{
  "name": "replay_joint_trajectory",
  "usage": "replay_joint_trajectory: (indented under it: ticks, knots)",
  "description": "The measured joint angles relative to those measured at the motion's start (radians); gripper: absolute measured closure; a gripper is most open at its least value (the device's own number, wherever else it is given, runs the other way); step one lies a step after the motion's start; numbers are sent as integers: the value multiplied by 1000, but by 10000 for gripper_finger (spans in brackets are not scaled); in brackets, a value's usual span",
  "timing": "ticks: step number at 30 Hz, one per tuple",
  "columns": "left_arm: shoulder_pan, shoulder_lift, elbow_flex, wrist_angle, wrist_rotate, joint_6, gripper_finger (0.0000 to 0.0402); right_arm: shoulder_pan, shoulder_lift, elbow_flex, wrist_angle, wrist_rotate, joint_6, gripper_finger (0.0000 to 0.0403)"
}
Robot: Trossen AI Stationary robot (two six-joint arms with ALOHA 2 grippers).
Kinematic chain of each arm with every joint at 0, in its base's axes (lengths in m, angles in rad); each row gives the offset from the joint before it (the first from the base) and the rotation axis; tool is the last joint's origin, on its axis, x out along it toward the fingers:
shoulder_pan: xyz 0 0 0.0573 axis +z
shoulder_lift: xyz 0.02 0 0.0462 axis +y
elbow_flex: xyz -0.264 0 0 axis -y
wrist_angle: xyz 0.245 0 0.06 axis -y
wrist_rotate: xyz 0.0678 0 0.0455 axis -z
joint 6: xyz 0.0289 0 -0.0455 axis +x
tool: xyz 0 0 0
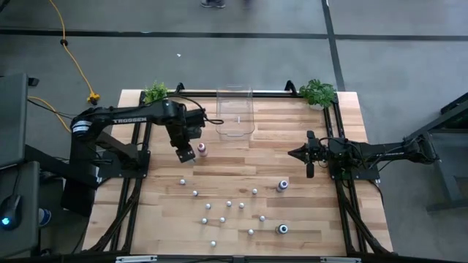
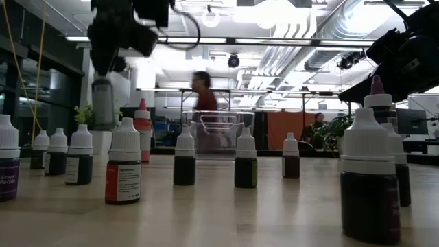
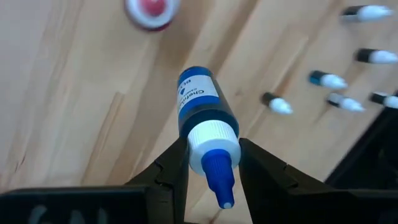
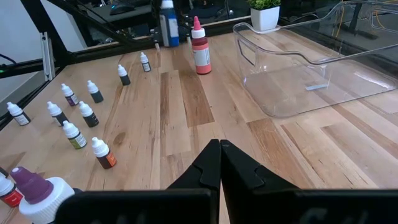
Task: Pick & Place food coloring
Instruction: Put the large blue food coloring into the transparent bin
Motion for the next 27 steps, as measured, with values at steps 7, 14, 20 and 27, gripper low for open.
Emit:
replay_joint_trajectory:
  ticks: [7, 14, 20, 27]
  knots:
    - [-39, -10, 149, -57, 19, 0, 292, 0, 0, 0, 0, 0, 0, 402]
    - [-41, 0, 306, -36, 12, -34, 292, 0, 0, 0, 0, 0, 0, 402]
    - [-41, 33, 443, -10, -28, -131, 292, 0, 0, 0, 0, 0, 0, 402]
    - [-36, 110, 626, 27, -57, -214, 292, 0, 0, 0, 0, 0, 0, 402]
